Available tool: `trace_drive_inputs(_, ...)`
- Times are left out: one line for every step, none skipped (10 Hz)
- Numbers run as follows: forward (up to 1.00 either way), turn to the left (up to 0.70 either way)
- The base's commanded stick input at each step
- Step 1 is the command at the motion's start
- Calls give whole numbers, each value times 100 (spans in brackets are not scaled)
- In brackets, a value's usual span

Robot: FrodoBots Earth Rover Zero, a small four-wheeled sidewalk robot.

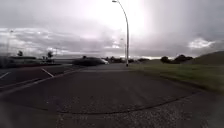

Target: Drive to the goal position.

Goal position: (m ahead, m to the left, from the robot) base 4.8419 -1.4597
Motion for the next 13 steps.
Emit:
trace_drive_inputs(70, 0)
trace_drive_inputs(70, 0)
trace_drive_inputs(70, 0)
trace_drive_inputs(70, 0)
trace_drive_inputs(70, 0)
trace_drive_inputs(70, 0)
trace_drive_inputs(70, 0)
trace_drive_inputs(70, 0)
trace_drive_inputs(70, 0)
trace_drive_inputs(70, 0)
trace_drive_inputs(70, 0)
trace_drive_inputs(70, 0)
trace_drive_inputs(70, 0)
